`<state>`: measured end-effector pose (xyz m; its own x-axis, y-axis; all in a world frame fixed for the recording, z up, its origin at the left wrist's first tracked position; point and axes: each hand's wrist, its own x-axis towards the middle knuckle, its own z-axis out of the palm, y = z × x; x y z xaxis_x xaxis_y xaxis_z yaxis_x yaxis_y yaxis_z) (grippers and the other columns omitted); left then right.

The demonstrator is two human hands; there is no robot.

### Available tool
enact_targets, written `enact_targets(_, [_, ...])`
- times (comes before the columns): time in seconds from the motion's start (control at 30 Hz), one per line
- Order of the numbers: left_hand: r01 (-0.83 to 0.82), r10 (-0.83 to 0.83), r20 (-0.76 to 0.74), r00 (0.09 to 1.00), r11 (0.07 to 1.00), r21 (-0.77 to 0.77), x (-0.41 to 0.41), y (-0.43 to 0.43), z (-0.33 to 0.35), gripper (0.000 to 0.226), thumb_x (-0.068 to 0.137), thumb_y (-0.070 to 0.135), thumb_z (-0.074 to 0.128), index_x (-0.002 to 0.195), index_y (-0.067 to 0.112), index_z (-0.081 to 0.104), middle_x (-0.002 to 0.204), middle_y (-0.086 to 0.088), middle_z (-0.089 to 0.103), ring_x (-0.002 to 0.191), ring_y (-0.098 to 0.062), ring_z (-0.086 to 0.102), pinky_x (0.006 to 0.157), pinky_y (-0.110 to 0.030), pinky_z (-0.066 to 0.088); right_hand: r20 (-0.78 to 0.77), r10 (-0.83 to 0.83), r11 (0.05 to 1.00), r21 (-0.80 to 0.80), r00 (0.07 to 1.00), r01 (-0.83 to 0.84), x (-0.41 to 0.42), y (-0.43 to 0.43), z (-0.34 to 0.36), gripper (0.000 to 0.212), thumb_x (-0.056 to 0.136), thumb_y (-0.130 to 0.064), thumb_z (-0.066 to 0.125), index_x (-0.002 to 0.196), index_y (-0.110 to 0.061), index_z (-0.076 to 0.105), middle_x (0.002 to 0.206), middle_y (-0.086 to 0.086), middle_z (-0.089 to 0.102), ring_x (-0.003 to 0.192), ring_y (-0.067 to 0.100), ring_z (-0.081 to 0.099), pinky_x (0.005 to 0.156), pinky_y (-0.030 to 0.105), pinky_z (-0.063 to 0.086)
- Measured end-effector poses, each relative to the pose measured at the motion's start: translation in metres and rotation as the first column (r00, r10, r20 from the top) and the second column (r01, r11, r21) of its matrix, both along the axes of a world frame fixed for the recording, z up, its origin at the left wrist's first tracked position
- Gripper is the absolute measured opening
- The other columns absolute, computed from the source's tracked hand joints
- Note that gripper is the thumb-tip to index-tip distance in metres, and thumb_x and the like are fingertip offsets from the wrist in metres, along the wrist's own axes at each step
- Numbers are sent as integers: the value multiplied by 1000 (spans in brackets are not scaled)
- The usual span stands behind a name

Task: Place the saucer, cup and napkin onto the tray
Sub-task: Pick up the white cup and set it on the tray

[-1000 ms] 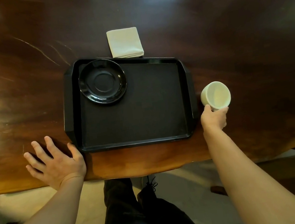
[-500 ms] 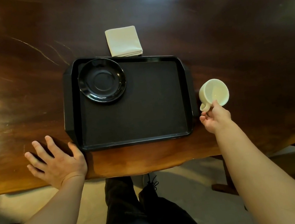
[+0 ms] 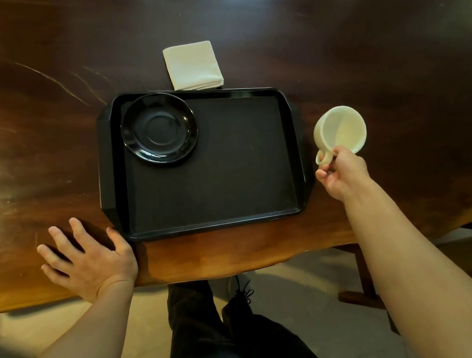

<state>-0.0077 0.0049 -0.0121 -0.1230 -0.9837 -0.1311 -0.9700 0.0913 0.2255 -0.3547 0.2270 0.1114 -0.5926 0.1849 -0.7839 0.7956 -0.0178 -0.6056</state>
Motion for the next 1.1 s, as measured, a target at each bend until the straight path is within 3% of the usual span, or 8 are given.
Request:
enact_targets(0.13, [-2, 2, -6, 1000, 1000, -4, 0, 0, 0, 70, 98, 50, 45, 160, 19, 32, 172, -16, 22, 160, -44, 12, 126, -63, 9, -37, 92, 995, -26, 995, -93, 0, -24, 9, 7, 101, -14, 49, 101, -13, 56, 90, 11, 61, 54, 8, 44, 49, 22, 34])
enact_targets(0.37, [-3, 3, -10, 1000, 1000, -7, 0, 0, 1, 70, 99, 49, 45, 160, 18, 34, 172, -17, 23, 159, -45, 12, 126, -63, 9, 23, 234, 972, 11, 972, -234, 12, -64, 6, 18, 103, -20, 50, 120, -14, 51, 98, 12, 61, 55, 8, 45, 48, 19, 39])
enact_targets(0.7, [1, -1, -3, 1000, 1000, -15, 0, -1, 2, 71, 98, 53, 42, 160, 18, 34, 171, -17, 24, 159, -45, 14, 126, -63, 9, 64, 351, 932, 74, 934, -355, 28, -101, -3, 15, 104, -20, 48, 117, -13, 47, 101, 14, 61, 56, 10, 45, 50, 20, 41])
enact_targets(0.9, [7, -7, 5, 1000, 1000, -13, 1, -1, 1, 72, 98, 53, 41, 160, 18, 34, 171, -17, 24, 159, -45, 14, 125, -63, 10, 58, 419, 899, 111, 906, -423, 32, -112, -9, 20, 103, -22, 49, 122, -13, 50, 99, 13, 64, 57, 9, 48, 41, 18, 42])
enact_targets(1.1, [9, -8, 18, 1000, 1000, -9, 1, -1, 1, 71, 99, 53, 43, 160, 18, 35, 171, -17, 25, 159, -45, 15, 126, -63, 10, 64, 426, 894, 120, 902, -431, 34, -117, -9, 15, 104, -22, 49, 116, -13, 50, 89, 10, 64, 57, 10, 49, 46, 18, 43])
